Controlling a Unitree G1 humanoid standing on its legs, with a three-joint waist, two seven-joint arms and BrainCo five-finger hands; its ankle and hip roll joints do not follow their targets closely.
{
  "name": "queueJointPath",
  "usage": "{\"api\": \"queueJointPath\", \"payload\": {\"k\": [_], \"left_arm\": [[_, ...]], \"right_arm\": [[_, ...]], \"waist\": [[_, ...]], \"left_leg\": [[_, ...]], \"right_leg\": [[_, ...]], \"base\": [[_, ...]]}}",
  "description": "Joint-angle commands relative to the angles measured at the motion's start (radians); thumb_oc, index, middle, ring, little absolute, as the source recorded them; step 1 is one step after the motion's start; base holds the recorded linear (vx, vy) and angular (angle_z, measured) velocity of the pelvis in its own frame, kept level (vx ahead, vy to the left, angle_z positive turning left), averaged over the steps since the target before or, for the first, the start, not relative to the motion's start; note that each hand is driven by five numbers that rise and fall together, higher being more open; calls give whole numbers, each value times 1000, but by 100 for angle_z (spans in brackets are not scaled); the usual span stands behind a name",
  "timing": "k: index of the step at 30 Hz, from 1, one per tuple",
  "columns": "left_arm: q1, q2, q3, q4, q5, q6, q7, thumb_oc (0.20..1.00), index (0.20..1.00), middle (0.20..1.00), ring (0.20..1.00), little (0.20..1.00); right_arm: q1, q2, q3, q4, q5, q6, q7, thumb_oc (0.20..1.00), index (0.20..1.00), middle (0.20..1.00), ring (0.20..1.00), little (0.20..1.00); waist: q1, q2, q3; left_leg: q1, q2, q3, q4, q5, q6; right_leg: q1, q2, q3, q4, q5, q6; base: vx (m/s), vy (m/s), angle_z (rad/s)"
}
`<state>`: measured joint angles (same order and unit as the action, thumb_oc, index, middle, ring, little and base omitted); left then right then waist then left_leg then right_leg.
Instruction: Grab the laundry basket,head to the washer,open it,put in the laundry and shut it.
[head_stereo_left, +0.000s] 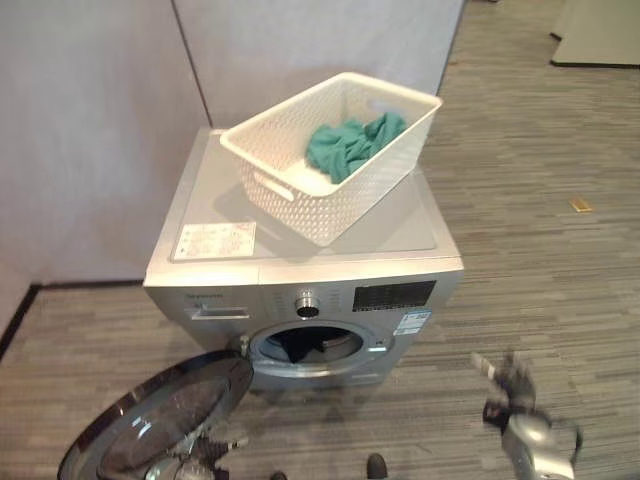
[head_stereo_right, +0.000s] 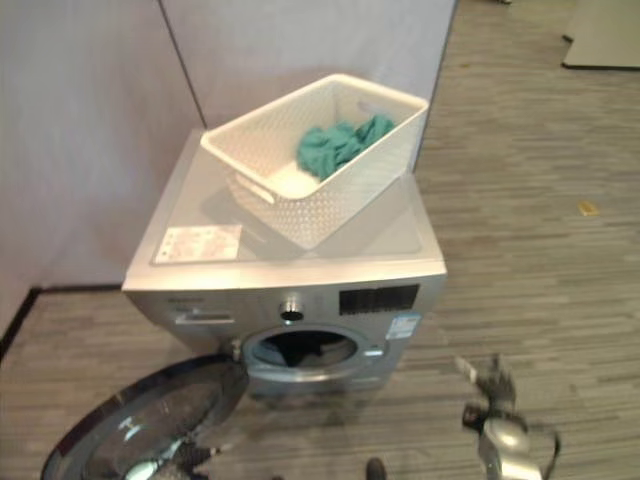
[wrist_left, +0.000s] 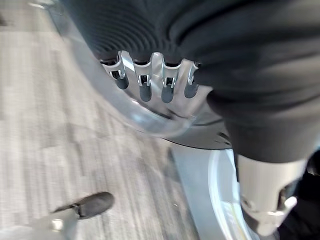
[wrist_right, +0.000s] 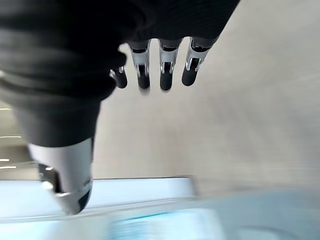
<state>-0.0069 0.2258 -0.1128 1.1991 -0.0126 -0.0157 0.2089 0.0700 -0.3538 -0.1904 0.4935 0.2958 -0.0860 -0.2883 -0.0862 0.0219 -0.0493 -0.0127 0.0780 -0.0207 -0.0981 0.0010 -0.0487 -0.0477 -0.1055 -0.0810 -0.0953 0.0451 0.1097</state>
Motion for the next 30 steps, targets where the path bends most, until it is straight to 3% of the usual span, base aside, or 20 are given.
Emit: {"api": "queueJointPath", "payload": {"k": [1,5,13,19,21,22,23,24,26,28,29,30], "left_arm": [[-56,18,11,78,-12,-25,3,1000,1000,1000,1000,1000],[-57,0,-12,78,40,-24,10,1000,1000,1000,1000,1000],[-61,1,-56,51,103,-30,26,1000,1000,1000,1000,1000],[-46,31,-98,46,163,-43,13,1000,1000,1000,1000,1000],[-46,33,-104,47,167,-45,9,1000,1000,1000,1000,1000],[-44,46,-117,48,176,-48,4,1000,1000,1000,1000,1000],[-45,43,-114,48,176,-48,4,1000,1000,1000,1000,1000],[-37,54,-133,51,176,-55,-3,1000,1000,1000,1000,1000],[-33,64,-153,60,168,-60,-17,1000,1000,1000,1000,1000],[-36,78,-163,71,153,-63,-29,1000,1000,1000,1000,1000],[-37,73,-158,72,152,-63,-30,1000,1000,1000,1000,1000],[-36,88,-168,82,128,-64,-42,1000,1000,1000,1000,1000]], "right_arm": [[-27,-32,-108,30,-39,-56,-147,1000,1000,1000,1000,1000],[-24,-67,-171,-189,-207,-50,-256,1000,1000,1000,1000,1000],[-124,-146,-209,-509,-413,-51,-333,1000,1000,1000,1000,1000],[-308,-399,-194,-598,-523,-36,-316,1000,1000,1000,1000,1000],[-354,-435,-163,-594,-537,-30,-307,1000,1000,1000,1000,1000],[-429,-514,-104,-574,-582,-8,-277,1000,1000,1000,1000,1000],[-441,-519,-95,-565,-582,-8,-278,1000,1000,1000,1000,1000],[-534,-616,-21,-494,-596,15,-247,1000,1000,1000,1000,1000],[-687,-703,117,-378,-568,30,-183,1000,1000,1000,1000,1000],[-871,-767,293,-247,-504,24,-95,1000,1000,1000,1000,1000],[-898,-769,319,-233,-500,20,-96,1000,1000,1000,1000,1000],[-1059,-785,465,-101,-413,27,-11,1000,1000,1000,1000,1000]], "waist": [[-3,-36,31],[-3,-29,18],[24,-37,16],[70,-66,16],[75,-69,18],[96,-85,21],[93,-82,22],[112,-99,23],[129,-119,27],[137,-135,33],[132,-130,34],[141,-147,36]], "left_leg": [[13,-11,-15,11,-76,10],[-3,-16,-36,11,-74,13],[-7,-18,-57,11,-72,15],[-15,-18,-73,11,-68,14],[-17,-18,-76,11,-66,13],[-22,-18,-85,11,-62,11],[-23,-19,-85,11,-62,11],[-29,-18,-94,11,-57,9],[-35,-17,-99,11,-50,5],[-40,-17,-102,11,-43,1],[-41,-17,-101,11,-42,1],[-48,-15,-106,11,-36,-3]], "right_leg": [[23,-44,-29,12,-27,50],[21,-47,-34,13,-33,46],[29,-46,-47,10,-42,41],[38,-46,-64,8,-45,41],[37,-45,-67,8,-45,41],[37,-45,-76,8,-45,41],[36,-45,-76,8,-45,41],[37,-45,-87,8,-46,40],[38,-45,-93,8,-45,38],[35,-44,-98,8,-42,37],[35,-45,-98,8,-43,37],[33,-43,-105,8,-41,35]], "base": [[-5,12,4],[5,3,2],[12,-8,12],[3,-6,6],[-12,-12,6],[-10,-12,5],[-20,-30,7],[-17,-24,11],[-30,-22,8],[-25,-7,9],[-25,-11,11],[-25,-12,13]]}}
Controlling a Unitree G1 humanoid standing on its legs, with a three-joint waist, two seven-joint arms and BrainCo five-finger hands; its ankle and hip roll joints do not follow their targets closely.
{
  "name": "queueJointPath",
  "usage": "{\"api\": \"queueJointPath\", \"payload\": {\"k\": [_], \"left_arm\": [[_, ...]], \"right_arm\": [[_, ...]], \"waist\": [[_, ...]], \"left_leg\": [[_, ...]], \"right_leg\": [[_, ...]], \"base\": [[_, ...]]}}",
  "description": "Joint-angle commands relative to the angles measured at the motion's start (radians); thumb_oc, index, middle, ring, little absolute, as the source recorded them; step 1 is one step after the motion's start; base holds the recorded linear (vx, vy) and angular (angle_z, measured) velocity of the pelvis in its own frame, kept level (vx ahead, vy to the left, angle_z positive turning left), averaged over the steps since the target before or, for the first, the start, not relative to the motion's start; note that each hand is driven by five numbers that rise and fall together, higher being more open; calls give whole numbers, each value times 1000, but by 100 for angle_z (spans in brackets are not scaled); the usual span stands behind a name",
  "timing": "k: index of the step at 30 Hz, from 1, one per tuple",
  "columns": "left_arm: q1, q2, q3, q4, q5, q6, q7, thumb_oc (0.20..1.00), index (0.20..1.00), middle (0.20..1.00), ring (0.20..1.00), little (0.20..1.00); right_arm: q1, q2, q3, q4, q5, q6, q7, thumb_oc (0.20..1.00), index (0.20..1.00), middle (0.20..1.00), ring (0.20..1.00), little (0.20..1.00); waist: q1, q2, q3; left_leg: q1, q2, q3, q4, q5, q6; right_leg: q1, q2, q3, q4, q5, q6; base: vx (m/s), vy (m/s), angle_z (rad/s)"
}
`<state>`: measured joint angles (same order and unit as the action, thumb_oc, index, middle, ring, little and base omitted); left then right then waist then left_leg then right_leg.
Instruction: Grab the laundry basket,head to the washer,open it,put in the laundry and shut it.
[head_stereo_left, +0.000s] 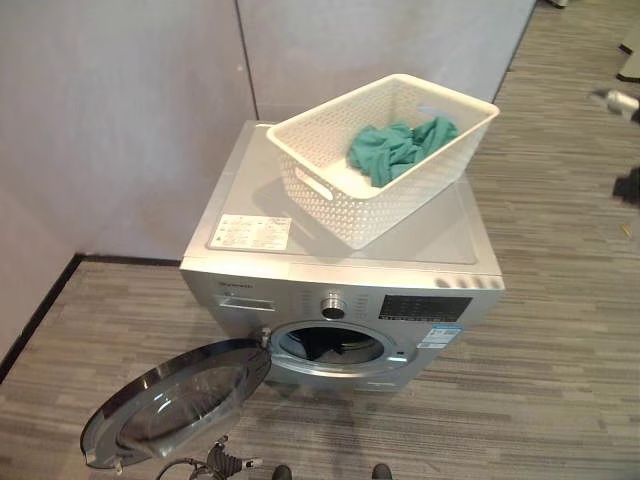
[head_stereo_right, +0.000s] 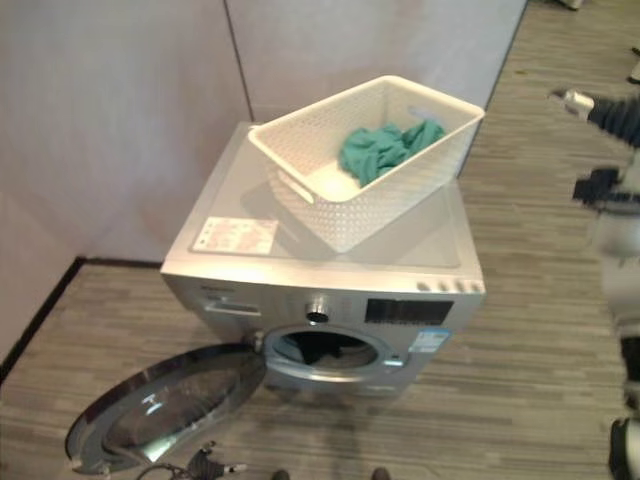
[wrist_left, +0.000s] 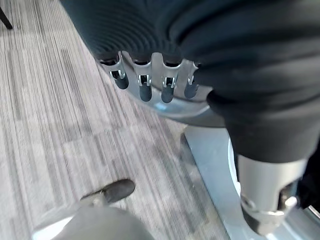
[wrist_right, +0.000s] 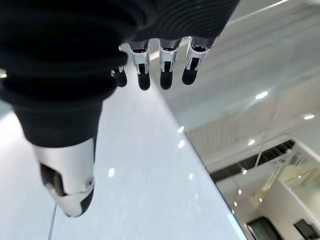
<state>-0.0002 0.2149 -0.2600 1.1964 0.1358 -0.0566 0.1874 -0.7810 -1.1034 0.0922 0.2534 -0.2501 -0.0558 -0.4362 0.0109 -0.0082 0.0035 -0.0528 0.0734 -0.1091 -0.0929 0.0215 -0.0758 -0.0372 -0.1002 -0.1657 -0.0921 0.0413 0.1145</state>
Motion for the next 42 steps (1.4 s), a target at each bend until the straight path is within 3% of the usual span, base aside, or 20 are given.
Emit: {"api": "queueJointPath", "payload": {"k": [1,3,4,5,13,33,35,42], "left_arm": [[-44,100,-24,91,-31,-24,-26,1000,1000,1000,1000,1000],[-51,105,-21,105,-57,-23,-38,1000,1000,1000,1000,1000],[-52,101,-18,105,-57,-23,-38,1000,1000,1000,1000,1000],[-59,109,-11,114,-78,-18,-45,1000,1000,1000,1000,1000],[-68,113,-7,126,-148,-15,-90,1000,1000,1000,1000,1000],[-77,136,-21,46,-228,-44,-135,1000,1000,1000,1000,1000],[-78,131,-51,-15,-275,-62,-143,1000,1000,1000,1000,1000],[-66,139,-48,-59,-325,-81,-137,1000,1000,1000,1000,1000]], "right_arm": [[-291,-25,266,217,172,0,181,1000,1000,1000,1000,1000],[-456,0,431,345,193,16,263,1000,1000,1000,1000,1000],[-473,3,446,354,195,14,262,1000,1000,1000,1000,1000],[-577,21,575,461,213,34,348,1000,1000,1000,1000,1000],[-648,67,789,597,264,49,561,1000,1000,1000,1000,1000],[-631,88,874,794,177,60,665,1000,1000,1000,1000,1000],[-553,81,859,855,155,60,686,1000,1000,1000,1000,1000],[-464,56,837,899,133,61,692,1000,1000,1000,1000,1000]], "waist": [[45,-122,-15],[46,-135,-10],[43,-131,-9],[45,-142,-7],[53,-182,2],[99,-199,50],[127,-190,99],[144,-172,147]], "left_leg": [[-11,-9,-20,6,-53,22],[-19,-7,-22,6,-46,16],[-20,-7,-22,6,-46,16],[-31,-5,-29,6,-39,11],[-82,4,-66,6,-14,-4],[-143,10,-86,6,11,-12],[-199,6,-109,6,33,-16],[-251,0,-124,6,52,-22]], "right_leg": [[21,-48,-23,5,-36,30],[16,-46,-30,5,-35,29],[16,-46,-30,5,-35,29],[12,-44,-38,5,-35,28],[-6,-32,-77,5,-44,23],[-51,-20,-93,5,-41,25],[-90,-16,-113,5,-39,25],[-135,-15,-115,5,-34,24]], "base": [[-28,-15,13],[-14,-7,11],[-13,-11,10],[-6,-12,7],[0,-19,16],[1,-2,1],[-14,-13,4],[2,-10,13]]}}
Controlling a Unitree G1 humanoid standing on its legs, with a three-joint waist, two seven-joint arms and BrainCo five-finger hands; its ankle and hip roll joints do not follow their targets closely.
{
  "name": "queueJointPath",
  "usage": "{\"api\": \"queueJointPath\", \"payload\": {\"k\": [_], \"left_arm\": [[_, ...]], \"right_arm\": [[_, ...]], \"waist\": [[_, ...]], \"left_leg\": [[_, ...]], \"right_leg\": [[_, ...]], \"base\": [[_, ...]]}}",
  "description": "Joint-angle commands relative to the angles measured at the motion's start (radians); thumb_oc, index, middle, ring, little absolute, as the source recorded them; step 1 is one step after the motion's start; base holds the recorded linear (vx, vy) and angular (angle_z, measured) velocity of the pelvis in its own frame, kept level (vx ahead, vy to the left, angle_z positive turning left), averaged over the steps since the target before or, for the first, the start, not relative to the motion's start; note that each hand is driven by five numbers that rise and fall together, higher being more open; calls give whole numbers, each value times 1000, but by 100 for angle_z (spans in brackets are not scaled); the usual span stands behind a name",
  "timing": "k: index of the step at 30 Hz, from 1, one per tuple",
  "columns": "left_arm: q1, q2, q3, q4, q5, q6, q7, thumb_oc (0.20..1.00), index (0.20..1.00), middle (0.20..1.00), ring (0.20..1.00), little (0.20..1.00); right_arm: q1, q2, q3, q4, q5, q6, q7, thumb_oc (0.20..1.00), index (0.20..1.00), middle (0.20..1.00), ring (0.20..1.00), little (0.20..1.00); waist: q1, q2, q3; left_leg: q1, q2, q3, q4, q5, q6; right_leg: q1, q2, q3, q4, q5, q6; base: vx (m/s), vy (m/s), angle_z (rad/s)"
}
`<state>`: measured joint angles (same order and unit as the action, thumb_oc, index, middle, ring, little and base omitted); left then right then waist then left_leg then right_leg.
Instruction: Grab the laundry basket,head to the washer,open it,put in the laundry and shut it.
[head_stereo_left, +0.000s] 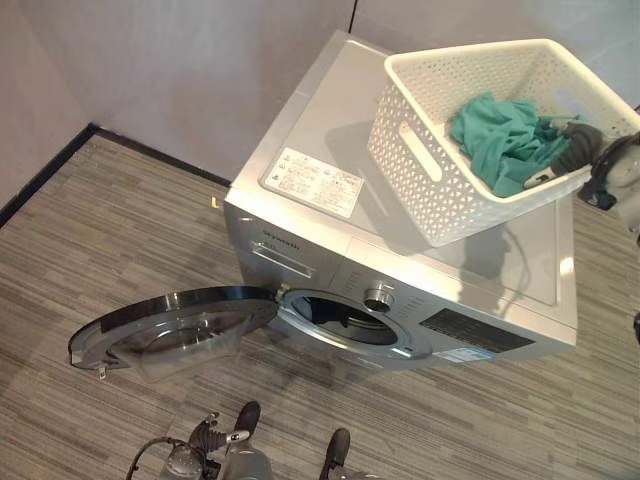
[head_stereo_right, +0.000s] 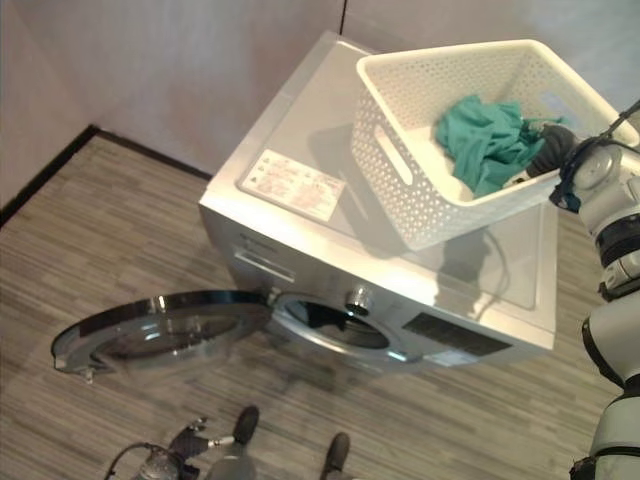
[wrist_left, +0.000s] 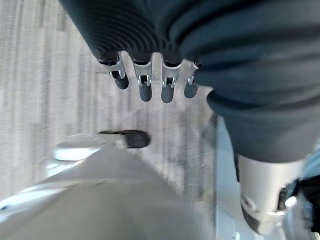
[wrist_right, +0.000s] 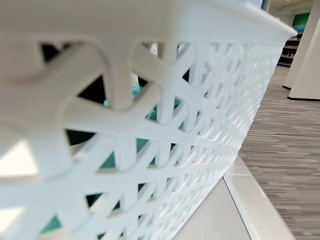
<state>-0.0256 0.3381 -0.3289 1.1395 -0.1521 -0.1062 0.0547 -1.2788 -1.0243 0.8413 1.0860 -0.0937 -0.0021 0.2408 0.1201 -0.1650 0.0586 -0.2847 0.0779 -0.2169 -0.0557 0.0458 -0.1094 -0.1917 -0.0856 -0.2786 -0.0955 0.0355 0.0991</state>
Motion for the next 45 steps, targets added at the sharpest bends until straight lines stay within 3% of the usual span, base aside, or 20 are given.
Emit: {"api": "queueJointPath", "payload": {"k": [1,7,10,15,21,22,23,25,27,28,31,41,45], "left_arm": [[-40,16,21,-2,-37,-32,-5,1000,1000,1000,1000,1000],[-28,20,33,-23,-72,-40,2,1000,1000,1000,1000,1000],[-47,17,32,-12,-76,-40,8,1000,1000,1000,1000,1000],[-65,20,5,-36,-66,-46,6,1000,1000,1000,1000,1000],[-106,26,-21,-53,-45,-51,-6,1000,1000,1000,1000,1000],[-114,30,-23,-57,-34,-51,-12,1000,1000,1000,1000,1000],[-116,31,-22,-56,-26,-50,-12,1000,1000,1000,1000,1000],[-120,35,-18,-53,-11,-49,-17,1000,1000,1000,1000,1000],[-123,35,-12,-49,-6,-46,-19,1000,1000,1000,1000,1000],[-110,48,16,-34,24,-43,-22,1000,1000,1000,1000,1000],[-107,62,36,-11,43,-37,-16,1000,1000,1000,1000,1000],[-80,55,72,31,97,-30,1,1000,1000,1000,1000,1000],[-78,41,67,25,86,-34,9,1000,1000,1000,1000,1000]], "right_arm": [[34,-22,88,67,-24,8,14,1000,1000,1000,1000,1000],[83,-42,80,67,-35,11,35,1000,1000,1000,1000,1000],[70,-30,94,27,-11,8,40,1000,1000,1000,1000,1000],[19,-26,193,-169,117,17,161,1000,1000,1000,1000,1000],[-64,-60,353,-370,238,23,270,1000,1000,1000,1000,1000],[-80,-83,400,-453,283,30,305,903,903,903,903,903],[-91,-99,431,-501,308,35,327,859,859,859,859,859],[-99,-133,473,-593,356,41,353,1000,1000,1000,1000,1000],[-105,-153,496,-635,380,44,362,1000,1000,1000,1000,1000],[-97,-238,552,-786,491,46,392,1000,1000,1000,1000,1000],[-78,-282,559,-876,533,52,415,1000,1000,1000,1000,1000],[-69,-344,559,-1032,707,50,416,1000,1000,1000,1000,1000],[-34,-301,477,-910,680,4,337,1000,1000,1000,1000,1000]], "waist": [[38,-16,94],[41,5,129],[38,0,134],[38,-18,127],[57,-65,113],[68,-82,109],[73,-90,107],[79,-107,101],[82,-116,99],[92,-143,85],[99,-161,79],[89,-150,49],[80,-139,36]], "left_leg": [[-15,-2,-14,-32,25,10],[-54,-5,-7,-32,37,7],[-55,-2,-2,-32,38,7],[-42,2,2,-32,29,10],[-18,8,-10,-32,21,10],[-7,9,-17,-32,16,8],[-3,9,-22,-32,14,7],[1,8,-27,-32,11,5],[3,7,-29,-32,9,4],[17,-1,-43,-32,1,4],[29,-6,-50,-32,-6,5],[64,-15,-50,-32,-20,12],[73,-19,-41,-32,-24,18]], "right_leg": [[23,-28,0,8,-30,38],[-25,-28,17,8,-22,41],[-32,-26,27,8,-21,42],[-23,-22,29,8,-25,44],[9,-24,7,8,-35,47],[23,-22,-2,8,-40,47],[29,-23,-8,8,-41,47],[40,-24,-16,8,-44,48],[46,-25,-22,8,-45,49],[74,-31,-47,8,-49,49],[97,-36,-61,8,-52,49],[134,-48,-78,8,-51,52],[136,-54,-72,8,-48,54]], "base": [[0,-32,3],[4,-12,0],[13,-14,-7],[23,0,-6],[46,-19,-8],[55,-21,7],[77,-29,9],[54,-16,9],[64,-9,23],[80,11,31],[57,14,28],[11,26,9],[-36,44,-2]]}}
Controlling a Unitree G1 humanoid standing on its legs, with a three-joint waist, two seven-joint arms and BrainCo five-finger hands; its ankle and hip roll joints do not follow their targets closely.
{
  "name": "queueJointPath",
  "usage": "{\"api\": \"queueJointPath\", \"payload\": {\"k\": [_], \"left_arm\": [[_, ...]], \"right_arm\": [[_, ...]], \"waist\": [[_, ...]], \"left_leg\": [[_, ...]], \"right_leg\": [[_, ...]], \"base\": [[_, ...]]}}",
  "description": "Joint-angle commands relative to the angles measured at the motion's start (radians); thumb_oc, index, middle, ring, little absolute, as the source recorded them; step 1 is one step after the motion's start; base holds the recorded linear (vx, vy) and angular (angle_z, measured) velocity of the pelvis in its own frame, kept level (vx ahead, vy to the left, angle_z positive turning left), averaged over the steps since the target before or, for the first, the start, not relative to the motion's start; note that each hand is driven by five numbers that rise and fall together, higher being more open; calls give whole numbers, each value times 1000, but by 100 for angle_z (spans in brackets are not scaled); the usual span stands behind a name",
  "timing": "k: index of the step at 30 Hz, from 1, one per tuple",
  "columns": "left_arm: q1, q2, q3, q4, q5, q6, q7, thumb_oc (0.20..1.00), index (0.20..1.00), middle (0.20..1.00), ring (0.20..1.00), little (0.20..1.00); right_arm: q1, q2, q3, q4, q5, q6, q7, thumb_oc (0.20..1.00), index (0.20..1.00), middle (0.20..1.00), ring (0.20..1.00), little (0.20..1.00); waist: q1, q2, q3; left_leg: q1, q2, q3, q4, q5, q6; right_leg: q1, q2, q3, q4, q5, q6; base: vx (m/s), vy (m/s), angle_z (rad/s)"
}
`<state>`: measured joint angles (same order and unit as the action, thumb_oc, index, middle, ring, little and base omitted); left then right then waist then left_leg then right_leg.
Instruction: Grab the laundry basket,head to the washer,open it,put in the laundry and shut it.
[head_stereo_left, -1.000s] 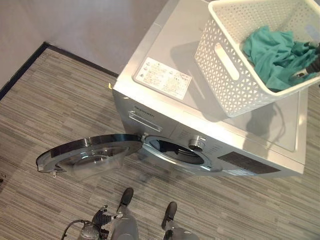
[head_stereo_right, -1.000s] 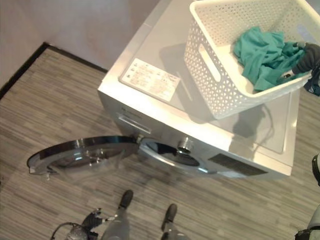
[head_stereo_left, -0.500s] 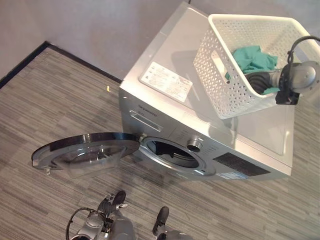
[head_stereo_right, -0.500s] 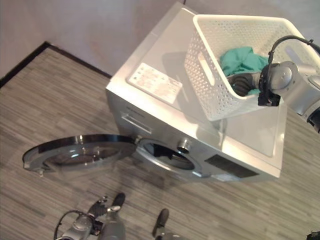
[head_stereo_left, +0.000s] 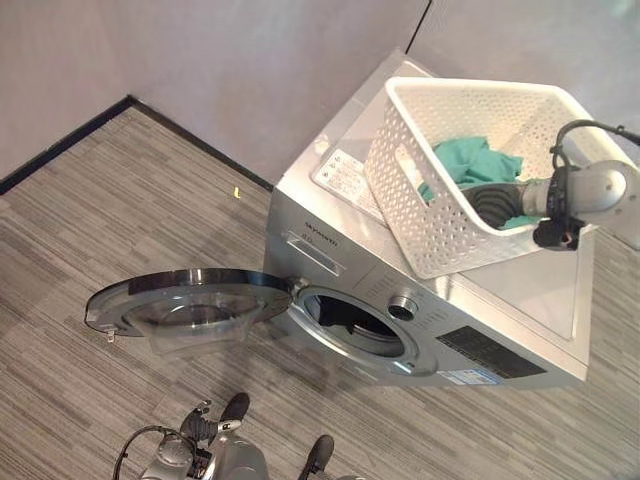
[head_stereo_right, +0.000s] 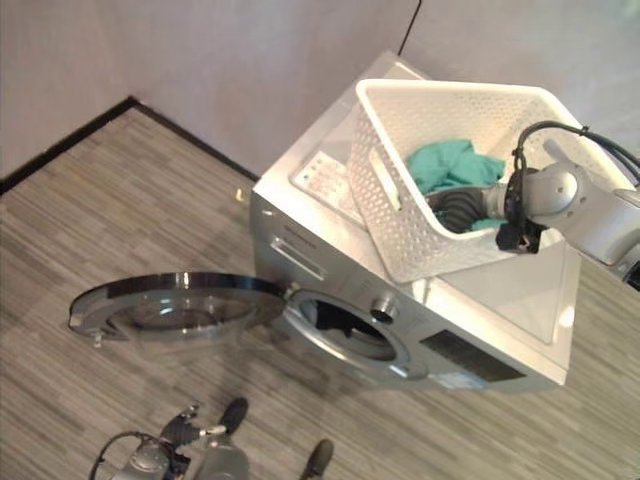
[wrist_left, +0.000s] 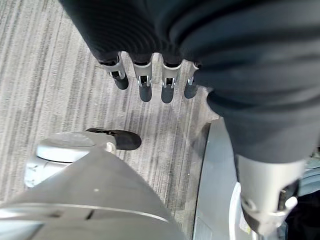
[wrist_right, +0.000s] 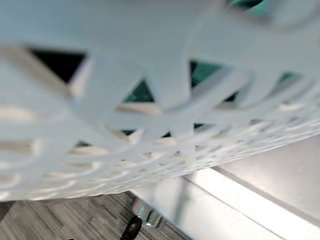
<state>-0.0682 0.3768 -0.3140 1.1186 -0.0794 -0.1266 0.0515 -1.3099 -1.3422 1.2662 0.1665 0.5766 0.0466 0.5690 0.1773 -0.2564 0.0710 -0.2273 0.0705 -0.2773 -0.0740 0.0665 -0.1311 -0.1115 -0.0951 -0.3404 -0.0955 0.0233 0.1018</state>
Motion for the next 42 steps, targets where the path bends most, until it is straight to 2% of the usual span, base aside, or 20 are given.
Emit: {"api": "queueJointPath", "payload": {"k": [1,4,6,7,8,14,15,17,19,23,24,27,35,39,42], "left_arm": [[-38,-2,47,46,9,-15,14,1000,1000,1000,1000,1000],[-39,-12,32,43,0,-18,20,1000,1000,1000,1000,1000],[-37,-25,15,57,-4,-22,19,1000,1000,1000,1000,1000],[-37,-24,14,57,-4,-22,19,1000,1000,1000,1000,1000],[-34,-27,18,71,-12,-19,21,1000,1000,1000,1000,1000],[-20,-30,16,101,-10,-17,22,1000,1000,1000,1000,1000],[-22,-30,0,119,-3,-18,26,1000,1000,1000,1000,1000],[-23,-29,-8,124,0,-18,26,1000,1000,1000,1000,1000],[-38,-18,-22,126,-7,-16,23,1000,1000,1000,1000,1000],[-48,-13,-31,128,-9,-14,19,1000,1000,1000,1000,1000],[-46,-11,-39,126,1,-12,18,1000,1000,1000,1000,1000],[-44,-8,-43,123,5,-13,14,1000,1000,1000,1000,1000],[-37,1,-22,119,14,-11,11,1000,1000,1000,1000,1000],[-32,2,-19,112,10,-15,7,1000,1000,1000,1000,1000],[-29,4,-8,103,-16,-17,5,1000,1000,1000,1000,1000]], "right_arm": [[7,27,22,45,0,-54,-10,1000,1000,1000,1000,1000],[48,47,-75,121,-22,-81,-69,1000,1000,1000,1000,1000],[91,95,-205,243,-86,-107,-154,1000,1000,1000,1000,1000],[94,95,-209,243,-86,-108,-154,1000,1000,1000,1000,1000],[93,125,-260,300,-125,-113,-189,1000,1000,1000,1000,1000],[89,204,-385,446,-122,-134,-279,1000,1000,1000,1000,1000],[64,245,-459,549,-70,-139,-327,1000,1000,1000,1000,1000],[50,257,-474,598,-58,-137,-335,1000,1000,1000,1000,1000],[-19,285,-460,716,-52,-105,-327,1000,1000,1000,1000,1000],[-52,267,-430,689,6,-74,-278,1000,1000,1000,1000,1000],[-63,237,-404,660,71,-59,-246,1000,1000,1000,1000,1000],[-78,221,-386,666,94,-60,-235,1000,1000,1000,1000,1000],[-102,178,-258,495,53,-69,-196,1000,1000,1000,1000,1000],[-84,178,-249,519,19,-73,-193,1000,1000,1000,1000,1000],[-90,221,-263,650,-116,-80,-230,1000,1000,1000,1000,1000]], "waist": [[20,-46,21],[10,-40,14],[-2,-28,8],[-1,-29,8],[-12,-21,2],[-15,-8,-1],[-15,-2,-4],[-18,-3,-9],[-13,-5,-10],[-22,-14,-20],[-24,-23,-24],[-29,-33,-31],[-36,-64,-37],[-33,-65,-36],[-20,-55,-28]], "left_leg": [[16,-12,21,-13,-44,40],[15,-14,19,-13,-43,41],[16,-14,22,-13,-43,42],[16,-14,22,-13,-43,42],[13,-15,27,-13,-41,44],[25,-7,47,-13,-45,51],[36,-4,52,-13,-50,52],[32,-7,48,-13,-47,53],[36,-5,47,-13,-49,50],[31,-7,41,-13,-45,49],[37,-4,40,-13,-50,47],[36,-4,39,-13,-48,47],[57,5,59,-13,-58,47],[61,7,63,-13,-60,48],[62,6,67,-13,-60,50]], "right_leg": [[56,-45,-9,8,-36,51],[53,-46,-9,8,-34,50],[51,-45,-2,8,-33,48],[51,-45,-2,8,-33,48],[42,-46,5,8,-28,50],[33,-43,33,8,-21,50],[39,-39,40,8,-22,48],[38,-40,37,8,-22,48],[43,-37,37,8,-25,46],[42,-36,30,8,-25,46],[48,-31,29,8,-28,45],[47,-32,28,8,-26,48],[54,-27,41,8,-20,51],[52,-26,46,8,-19,51],[48,-28,54,8,-17,51]], "base": [[-17,8,-8],[-22,6,-2],[-35,16,1],[-37,21,0],[0,0,0],[-14,9,-13],[3,15,-14],[2,1,2],[8,-10,3],[12,-17,4],[0,0,0],[0,0,0],[3,-3,-2],[-5,4,-6],[-4,14,-11]]}}
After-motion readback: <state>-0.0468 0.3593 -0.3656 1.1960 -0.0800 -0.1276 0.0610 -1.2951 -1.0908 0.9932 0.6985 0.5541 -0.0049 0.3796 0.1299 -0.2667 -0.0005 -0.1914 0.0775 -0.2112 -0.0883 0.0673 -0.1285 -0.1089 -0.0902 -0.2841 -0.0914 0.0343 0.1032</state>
